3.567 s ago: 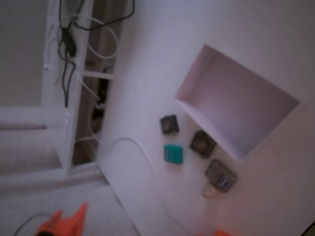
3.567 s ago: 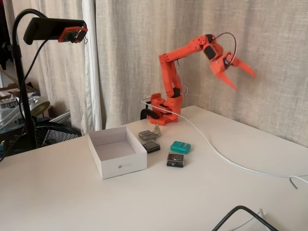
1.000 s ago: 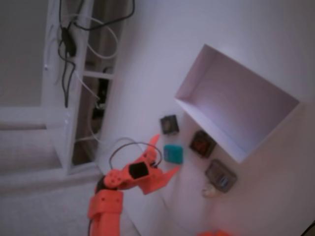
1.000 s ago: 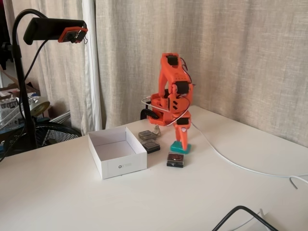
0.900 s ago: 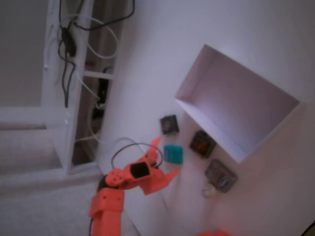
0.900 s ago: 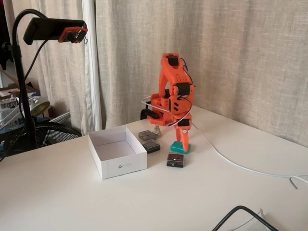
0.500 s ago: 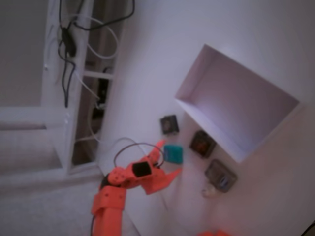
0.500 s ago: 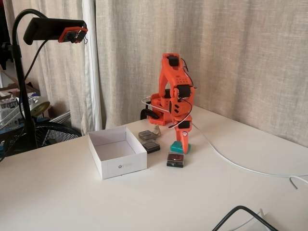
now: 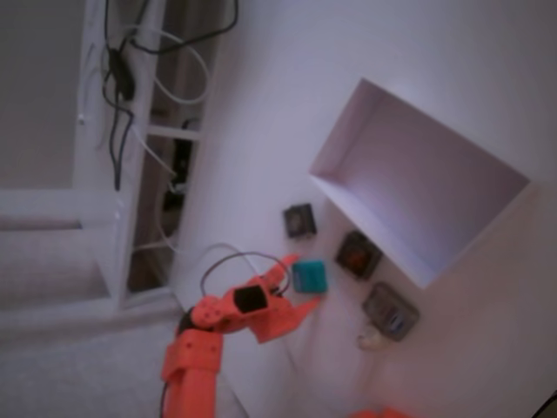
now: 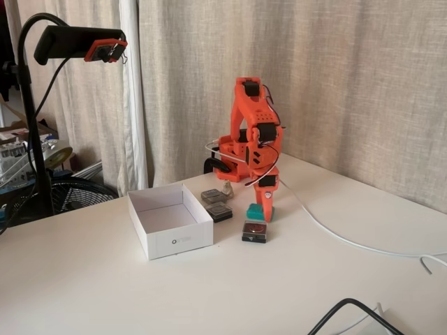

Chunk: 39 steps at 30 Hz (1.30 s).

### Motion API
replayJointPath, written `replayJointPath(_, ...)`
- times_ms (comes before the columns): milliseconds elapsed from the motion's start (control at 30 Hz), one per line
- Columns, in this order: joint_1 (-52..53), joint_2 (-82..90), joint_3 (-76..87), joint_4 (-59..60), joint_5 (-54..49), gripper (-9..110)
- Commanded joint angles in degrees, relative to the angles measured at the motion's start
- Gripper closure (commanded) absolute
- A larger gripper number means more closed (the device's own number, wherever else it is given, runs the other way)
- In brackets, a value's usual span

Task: Grasp the green cube and put it in the bin.

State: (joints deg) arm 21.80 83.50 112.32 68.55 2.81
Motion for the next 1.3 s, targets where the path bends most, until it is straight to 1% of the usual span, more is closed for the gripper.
replayJointPath(0,0.79,-0.44,0.18,-2.29,0.18,74)
replayJointPath(33,0.97,-0.44,0.18,-2.99,0.18,79)
replayJointPath(67,1.05,-0.44,0.18,-3.34,0.18,80)
replayJointPath(267,0.97,-0.44,0.26,-2.99,0.26,81)
replayJointPath(367,1.23,-0.18,0.7,-2.72,0.26,83)
replayJointPath(533,1.76,0.0,0.7,-4.13,0.09,92)
replayJointPath(700,2.2,0.7,0.7,-4.22,0.09,96)
replayJointPath(833,2.2,1.41,0.26,-3.78,0.09,103)
replayJointPath(933,2.29,1.67,0.09,-3.87,0.09,105)
replayJointPath(967,2.29,1.67,0.09,-4.13,0.09,109)
replayJointPath(1267,3.52,2.29,-1.14,-5.8,0.09,110)
